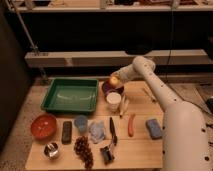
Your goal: Place apple in purple bowl
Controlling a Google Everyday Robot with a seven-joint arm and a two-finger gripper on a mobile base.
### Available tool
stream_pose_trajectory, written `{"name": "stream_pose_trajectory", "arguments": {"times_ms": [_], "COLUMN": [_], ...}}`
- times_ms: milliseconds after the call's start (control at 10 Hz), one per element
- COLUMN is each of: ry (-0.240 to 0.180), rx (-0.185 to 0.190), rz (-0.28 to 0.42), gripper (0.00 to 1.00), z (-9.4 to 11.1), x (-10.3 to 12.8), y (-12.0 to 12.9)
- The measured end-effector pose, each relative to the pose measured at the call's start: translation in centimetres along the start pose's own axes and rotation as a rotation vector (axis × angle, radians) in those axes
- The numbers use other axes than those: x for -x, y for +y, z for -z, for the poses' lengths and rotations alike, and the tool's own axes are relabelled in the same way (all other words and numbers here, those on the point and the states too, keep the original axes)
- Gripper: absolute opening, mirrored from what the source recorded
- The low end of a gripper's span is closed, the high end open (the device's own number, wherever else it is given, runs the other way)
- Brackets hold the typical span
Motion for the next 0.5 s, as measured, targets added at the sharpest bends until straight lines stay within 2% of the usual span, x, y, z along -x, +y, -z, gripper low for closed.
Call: {"name": "stream_pose_trajectory", "arguments": {"times_ms": [200, 300, 500], "ry": [-0.015, -0.026, -0.039], "rx": [0.004, 0.009, 0.014], "rz": [-0.01, -0.013, -0.016], "gripper": [0.18, 0.31, 0.48], "z": [-0.08, -0.17, -0.2], "x": [0.09, 0.24, 0.43], "y": [-0.07, -0.06, -0.05]}}
